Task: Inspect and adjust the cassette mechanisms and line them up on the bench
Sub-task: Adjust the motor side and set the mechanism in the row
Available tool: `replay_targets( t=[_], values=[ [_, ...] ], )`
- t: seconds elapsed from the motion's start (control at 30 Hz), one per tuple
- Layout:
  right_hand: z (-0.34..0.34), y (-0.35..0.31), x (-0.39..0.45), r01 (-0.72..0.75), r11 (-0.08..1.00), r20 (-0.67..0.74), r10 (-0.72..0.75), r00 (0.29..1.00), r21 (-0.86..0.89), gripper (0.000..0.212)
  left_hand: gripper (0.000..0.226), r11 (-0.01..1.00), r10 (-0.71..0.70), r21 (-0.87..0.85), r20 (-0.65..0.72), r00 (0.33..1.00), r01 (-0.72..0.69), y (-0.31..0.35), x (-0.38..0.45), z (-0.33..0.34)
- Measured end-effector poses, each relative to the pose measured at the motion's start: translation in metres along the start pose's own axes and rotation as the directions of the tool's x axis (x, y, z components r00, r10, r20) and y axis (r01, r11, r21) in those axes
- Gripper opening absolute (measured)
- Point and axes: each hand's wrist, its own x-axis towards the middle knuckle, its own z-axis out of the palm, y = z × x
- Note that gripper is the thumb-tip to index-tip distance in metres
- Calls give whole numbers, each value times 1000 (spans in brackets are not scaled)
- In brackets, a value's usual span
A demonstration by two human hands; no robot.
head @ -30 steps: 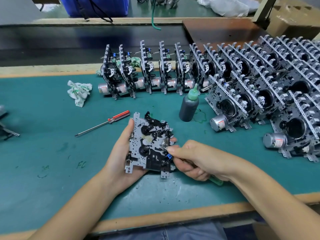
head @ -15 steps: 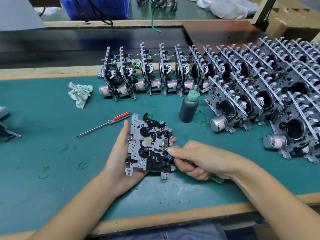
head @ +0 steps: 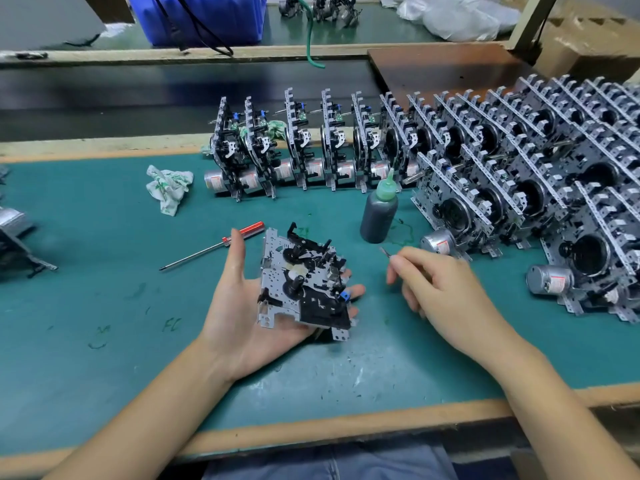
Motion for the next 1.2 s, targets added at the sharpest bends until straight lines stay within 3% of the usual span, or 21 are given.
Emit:
replay_targets(
  t=[0.07, 0.13, 0.23, 0.37, 0.47, 0.57, 0.67, 0.7, 0.73, 0.77, 0.8, 0.83, 0.87, 0.9, 0.97, 1.03, 1.1, 1.2],
  values=[
    [-4, 1, -3, 138, 879, -109, -209, 972, -457, 23, 109, 998, -66, 8, 40, 997, 65, 3, 0, -2],
    [-6, 1, -3, 270, 779, -31, -347, 937, -566, 31, 105, 985, -169, 57, 91, 981, 164, 6, -1, -2],
    [-5, 7, -6, 422, 686, 143, -426, 893, -592, 72, 95, 941, -316, 147, 57, 947, 305, 10, 0, -1],
    [-3, 7, -11, 527, 622, 192, -524, 830, -579, 66, 84, 853, -400, 257, -239, 885, 455, 27, 8, 5],
    [-2, 10, -11, 540, 603, 172, -559, 811, -587, 57, 92, 809, -394, 296, -368, 842, 508, 38, 17, 5],
    [-3, 14, -15, 492, 639, 109, -541, 834, -592, 54, 90, 850, -345, 282, -341, 875, 445, 41, 13, 5],
    [1, 17, -20, 461, 696, 29, -536, 844, -551, 51, 78, 876, -111, 391, -408, 906, 283, 36, 6, 13],
    [4, 18, -21, 452, 711, 7, -532, 847, -539, 50, 75, 810, 74, 544, -466, 882, 220, 31, 3, 14],
    [6, 18, -22, 443, 721, -8, -528, 849, -533, 50, 72, 650, 305, 733, -495, 814, 202, 25, -3, 17],
    [7, 18, -22, 437, 726, -18, -526, 851, -531, 50, 72, 387, 523, 887, -436, 732, 252, 18, -10, 21],
    [8, 18, -21, 433, 727, -26, -526, 850, -533, 50, 76, 73, 645, 926, -328, 691, 372, 11, -17, 25],
    [8, 18, -21, 432, 724, -31, -529, 848, -537, 51, 80, -220, 681, 832, -243, 691, 509, 4, -25, 28],
    [8, 17, -21, 434, 717, -30, -534, 845, -545, 51, 81, -414, 676, 711, -178, 715, 569, -3, -32, 28],
    [8, 17, -20, 437, 704, -24, -541, 840, -560, 51, 79, -498, 659, 647, -152, 737, 578, -11, -37, 28],
    [8, 15, -18, 446, 666, -7, -561, 828, -599, 53, 66, -568, 631, 612, -104, 769, 550, -22, -37, 28],
    [8, 14, -16, 450, 642, -1, -575, 818, -621, 55, 55, -597, 631, 638, 1, 776, 485, -25, -33, 26],
    [7, 14, -14, 450, 633, -11, -586, 810, -630, 54, 48, -600, 657, 690, 136, 742, 405, -24, -28, 22],
    [8, 15, -12, 447, 653, -36, -587, 809, -612, 51, 56, -584, 679, 717, 175, 713, 381, -24, -24, 21]
  ],
)
